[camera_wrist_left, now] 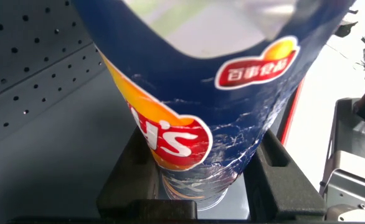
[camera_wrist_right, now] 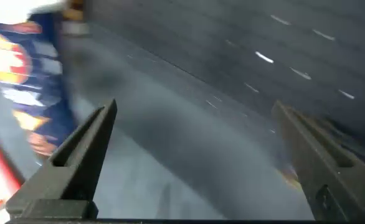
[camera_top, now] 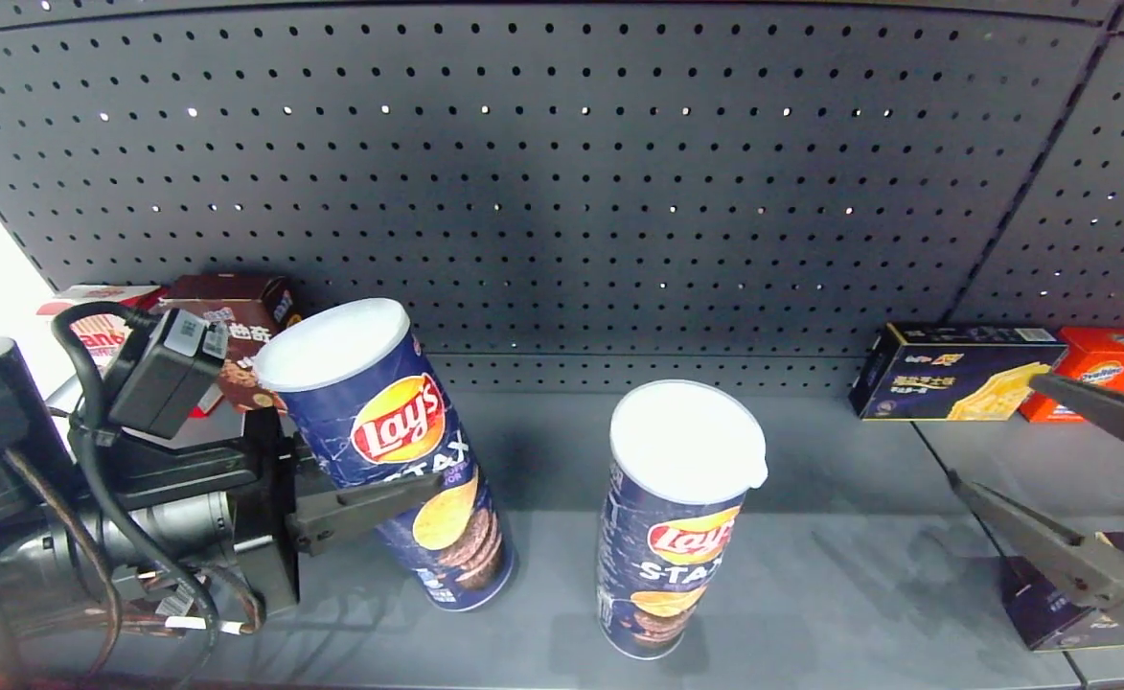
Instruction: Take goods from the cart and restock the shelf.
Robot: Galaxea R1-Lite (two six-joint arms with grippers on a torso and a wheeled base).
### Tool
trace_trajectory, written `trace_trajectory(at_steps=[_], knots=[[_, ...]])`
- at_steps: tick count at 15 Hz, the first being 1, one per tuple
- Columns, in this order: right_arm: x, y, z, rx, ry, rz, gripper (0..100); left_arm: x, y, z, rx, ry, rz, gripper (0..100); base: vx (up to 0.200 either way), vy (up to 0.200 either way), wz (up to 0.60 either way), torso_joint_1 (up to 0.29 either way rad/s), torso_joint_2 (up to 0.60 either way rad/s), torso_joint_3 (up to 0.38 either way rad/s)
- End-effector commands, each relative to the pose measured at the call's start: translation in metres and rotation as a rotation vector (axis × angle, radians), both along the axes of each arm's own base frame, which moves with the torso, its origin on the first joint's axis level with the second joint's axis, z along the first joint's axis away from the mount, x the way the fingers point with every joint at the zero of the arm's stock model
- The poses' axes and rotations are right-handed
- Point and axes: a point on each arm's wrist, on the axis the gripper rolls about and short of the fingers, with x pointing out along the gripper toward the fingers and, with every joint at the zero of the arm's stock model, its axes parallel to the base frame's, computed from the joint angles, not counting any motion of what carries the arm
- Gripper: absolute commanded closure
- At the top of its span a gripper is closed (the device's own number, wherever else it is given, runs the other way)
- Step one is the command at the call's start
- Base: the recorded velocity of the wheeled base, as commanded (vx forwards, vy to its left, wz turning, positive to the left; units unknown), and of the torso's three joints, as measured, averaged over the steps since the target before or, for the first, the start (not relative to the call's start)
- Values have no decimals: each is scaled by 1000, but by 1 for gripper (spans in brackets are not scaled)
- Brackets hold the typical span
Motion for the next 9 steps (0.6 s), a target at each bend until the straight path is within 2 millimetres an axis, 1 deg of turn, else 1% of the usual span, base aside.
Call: trace_trajectory(at_steps=[1,2,3,4,5,6,7,8,9], knots=[[-60,-26,-1,42,-36,-188,0,-3,1,0,-1,-4,0,100,0,0,0,0,0,0],[-88,-36,-12,34,-11,-215,0,-8,2,-3,1,4,1,100,0,0,0,0,0,0],[-96,-38,-15,33,-5,-216,0,-10,3,-3,2,5,1,100,0,0,0,0,0,0],[-121,-46,-24,30,7,-228,0,-15,4,-6,4,10,1,100,0,0,0,0,0,0],[-142,-52,-32,35,14,-258,0,-19,5,-9,7,19,1,100,0,0,0,0,0,0],[-156,-54,-42,54,28,-301,0,-22,6,-11,10,24,1,100,0,0,0,0,0,0],[-159,-54,-48,87,42,-323,0,-23,6,-11,9,22,1,100,0,0,0,0,0,0],[-160,-55,-42,120,19,-352,0,-23,6,-11,10,19,1,100,0,0,0,0,0,0],[-159,-55,-44,133,19,-364,0,-24,6,-10,8,12,2,100,0,0,0,0,0,0]])
